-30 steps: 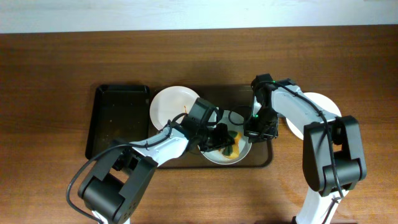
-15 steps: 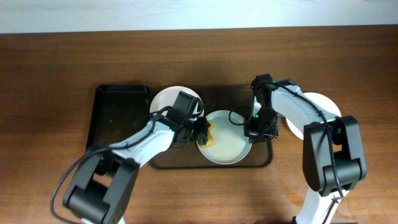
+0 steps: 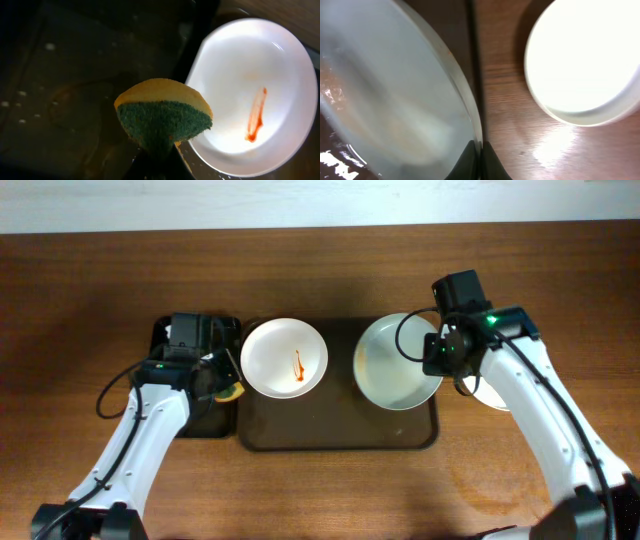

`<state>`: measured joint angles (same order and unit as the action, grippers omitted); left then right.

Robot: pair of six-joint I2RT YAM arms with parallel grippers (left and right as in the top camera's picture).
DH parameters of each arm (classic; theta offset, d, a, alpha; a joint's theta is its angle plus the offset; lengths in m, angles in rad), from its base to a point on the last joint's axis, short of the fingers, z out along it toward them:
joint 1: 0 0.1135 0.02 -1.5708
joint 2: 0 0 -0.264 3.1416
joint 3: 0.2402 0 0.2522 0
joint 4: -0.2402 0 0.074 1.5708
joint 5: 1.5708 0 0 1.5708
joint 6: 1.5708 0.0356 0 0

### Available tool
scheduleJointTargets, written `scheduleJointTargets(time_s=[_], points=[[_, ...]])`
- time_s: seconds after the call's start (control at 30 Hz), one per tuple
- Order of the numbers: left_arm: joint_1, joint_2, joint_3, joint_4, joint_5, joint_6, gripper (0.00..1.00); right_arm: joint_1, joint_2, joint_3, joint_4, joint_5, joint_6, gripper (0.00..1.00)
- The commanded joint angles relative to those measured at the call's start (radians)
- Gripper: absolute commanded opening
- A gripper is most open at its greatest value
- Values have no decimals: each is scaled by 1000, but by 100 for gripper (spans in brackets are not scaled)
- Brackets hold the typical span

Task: Clean dirty plates on tray and stack at the side
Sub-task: 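Carry the pale blue plate right and stack it on the first plate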

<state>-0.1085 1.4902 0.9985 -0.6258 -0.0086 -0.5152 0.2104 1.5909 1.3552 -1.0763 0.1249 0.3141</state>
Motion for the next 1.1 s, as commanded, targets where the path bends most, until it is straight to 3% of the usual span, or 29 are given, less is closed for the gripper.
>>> scheduleJointTargets(time_s=[0.0,0.2,0.33,0.47,0.53,0.63,0.7,0.8,0.83,0.87,1.0,1.07], points=[[53,-14,1,3,-18,16,0,102,-69,16,-6,266,4,4],[66,-14,1,4,-18,17,0,352,-68,16,-2,700,43,4],[66,-14,1,3,-18,17,0,299,-68,16,-8,683,183,4],[66,-14,1,3,-17,86,0,13,-68,16,-2,433,245,4],[66,-14,1,3,-18,129,0,-252,-64,16,9,214,244,4],[66,-14,1,3,-17,128,0,-496,-31,13,10,106,237,4],[66,-14,1,3,-17,128,0,-586,16,4,10,102,235,4],[66,-14,1,3,-14,128,0,-604,82,4,34,42,188,4],[66,-14,1,3,-14,128,0,-603,96,4,42,8,187,39],[66,-14,1,3,-14,128,0,-603,97,5,45,-26,182,59],[66,-14,1,2,-15,129,0,-562,97,5,85,-532,-178,60],[66,-14,1,0,-15,129,0,-428,97,5,90,-630,-264,59]])
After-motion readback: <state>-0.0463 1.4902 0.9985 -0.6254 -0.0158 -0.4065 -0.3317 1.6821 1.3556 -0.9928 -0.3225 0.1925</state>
